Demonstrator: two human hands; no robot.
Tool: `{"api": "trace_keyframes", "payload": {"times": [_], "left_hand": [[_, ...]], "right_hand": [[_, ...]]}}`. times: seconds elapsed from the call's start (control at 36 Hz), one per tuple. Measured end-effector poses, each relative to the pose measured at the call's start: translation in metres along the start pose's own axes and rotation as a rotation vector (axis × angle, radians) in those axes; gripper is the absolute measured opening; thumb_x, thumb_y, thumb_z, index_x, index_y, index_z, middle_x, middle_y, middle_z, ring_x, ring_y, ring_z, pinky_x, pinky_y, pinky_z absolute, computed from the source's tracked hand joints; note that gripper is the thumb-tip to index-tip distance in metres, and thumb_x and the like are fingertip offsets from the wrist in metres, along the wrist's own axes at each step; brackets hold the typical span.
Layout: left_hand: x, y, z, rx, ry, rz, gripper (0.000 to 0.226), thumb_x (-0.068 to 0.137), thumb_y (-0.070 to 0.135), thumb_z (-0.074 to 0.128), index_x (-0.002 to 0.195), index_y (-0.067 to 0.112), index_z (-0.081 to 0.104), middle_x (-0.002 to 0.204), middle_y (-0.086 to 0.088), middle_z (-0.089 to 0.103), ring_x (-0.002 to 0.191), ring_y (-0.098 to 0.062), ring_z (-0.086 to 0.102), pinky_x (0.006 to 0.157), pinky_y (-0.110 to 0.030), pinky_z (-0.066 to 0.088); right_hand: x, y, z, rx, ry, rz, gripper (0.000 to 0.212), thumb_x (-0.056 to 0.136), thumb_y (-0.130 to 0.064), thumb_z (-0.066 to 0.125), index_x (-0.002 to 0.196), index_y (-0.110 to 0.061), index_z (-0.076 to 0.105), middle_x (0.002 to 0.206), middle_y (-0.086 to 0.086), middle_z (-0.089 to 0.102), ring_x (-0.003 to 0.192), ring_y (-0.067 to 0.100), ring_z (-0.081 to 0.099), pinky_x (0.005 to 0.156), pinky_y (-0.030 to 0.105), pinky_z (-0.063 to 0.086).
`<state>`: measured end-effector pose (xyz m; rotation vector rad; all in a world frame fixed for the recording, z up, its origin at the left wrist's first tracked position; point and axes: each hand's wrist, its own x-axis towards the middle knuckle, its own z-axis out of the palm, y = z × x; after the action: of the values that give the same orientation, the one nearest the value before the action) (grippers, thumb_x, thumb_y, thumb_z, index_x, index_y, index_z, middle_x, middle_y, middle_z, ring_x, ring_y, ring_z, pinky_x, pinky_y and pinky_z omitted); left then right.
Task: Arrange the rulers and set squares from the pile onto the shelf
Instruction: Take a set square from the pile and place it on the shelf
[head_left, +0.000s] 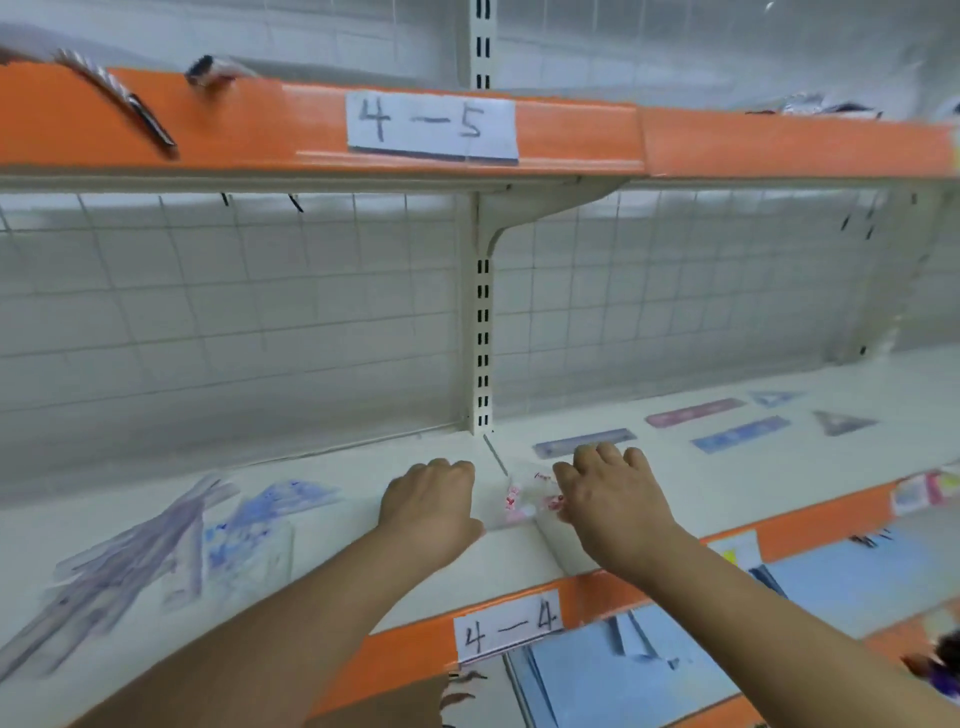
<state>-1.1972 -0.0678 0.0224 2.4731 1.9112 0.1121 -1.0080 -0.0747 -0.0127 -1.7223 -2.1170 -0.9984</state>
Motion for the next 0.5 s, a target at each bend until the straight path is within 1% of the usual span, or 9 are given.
{"api": "trace_keyframes", "payload": {"times": [0.08,0.19,0.28,0.33,0.42,0.44,0.5], "left_hand": [[0.007,0.048,0.001,-0.012,-0.016,0.041,0.048,0.086,0.042,0.062,0.125,0.018,0.05,0.125,-0.005,0.053,0.116,-0.025,0.051,0.09,-0.034,0.043],[0.014,0.115,0.004,-0.034,-0.024,0.089,0.059,0.084,0.053,0.062,0.128,0.018,0.049,0.127,-0.004,0.054,0.116,-0.024,0.052,0.091,-0.034,0.044],[0.017,0.159,0.008,-0.054,-0.023,0.111,0.058,0.086,0.056,0.058,0.128,0.017,0.049,0.128,-0.004,0.053,0.117,-0.024,0.051,0.092,-0.035,0.044],[0.019,0.186,0.013,-0.063,-0.016,0.11,0.053,0.09,0.055,0.051,0.127,0.017,0.049,0.128,-0.005,0.053,0.118,-0.025,0.05,0.093,-0.036,0.042],[0.024,0.222,0.021,-0.071,0.004,0.101,0.042,0.097,0.046,0.043,0.125,0.017,0.051,0.128,-0.006,0.053,0.119,-0.027,0.049,0.093,-0.035,0.04],[0.026,0.233,0.023,-0.066,0.009,0.102,0.039,0.098,0.044,0.041,0.125,0.017,0.051,0.127,-0.007,0.054,0.118,-0.027,0.05,0.093,-0.035,0.04],[0.03,0.252,0.026,-0.05,0.017,0.118,0.034,0.1,0.038,0.039,0.123,0.016,0.052,0.126,-0.008,0.054,0.117,-0.028,0.05,0.091,-0.035,0.041]], "right_hand": [[-0.021,0.044,0.003,-0.008,-0.016,0.016,0.043,0.027,-0.028,0.092,0.057,-0.014,0.064,0.057,0.004,0.055,0.052,0.026,0.057,0.051,0.032,0.046],[-0.05,0.104,0.007,-0.026,-0.029,0.025,0.046,0.025,-0.027,0.093,0.055,-0.013,0.062,0.054,0.003,0.051,0.05,0.025,0.053,0.049,0.031,0.044],[-0.071,0.144,0.013,-0.048,-0.068,0.04,0.047,0.022,-0.024,0.091,0.056,-0.014,0.06,0.054,0.003,0.05,0.049,0.024,0.051,0.049,0.03,0.041],[-0.084,0.168,0.018,-0.053,-0.107,0.053,0.048,0.02,-0.024,0.091,0.056,-0.015,0.06,0.055,0.002,0.05,0.049,0.024,0.05,0.048,0.03,0.039],[-0.102,0.199,0.023,-0.053,-0.139,0.061,0.046,0.023,-0.025,0.091,0.056,-0.016,0.06,0.055,0.002,0.05,0.05,0.023,0.049,0.049,0.028,0.032],[-0.108,0.209,0.024,-0.063,-0.151,0.067,0.045,0.026,-0.025,0.09,0.058,-0.015,0.061,0.057,0.002,0.05,0.052,0.023,0.05,0.051,0.028,0.03],[-0.119,0.227,0.024,-0.078,-0.188,0.077,0.04,0.04,-0.027,0.089,0.068,-0.015,0.063,0.065,0.003,0.054,0.06,0.024,0.053,0.055,0.031,0.033]]}}
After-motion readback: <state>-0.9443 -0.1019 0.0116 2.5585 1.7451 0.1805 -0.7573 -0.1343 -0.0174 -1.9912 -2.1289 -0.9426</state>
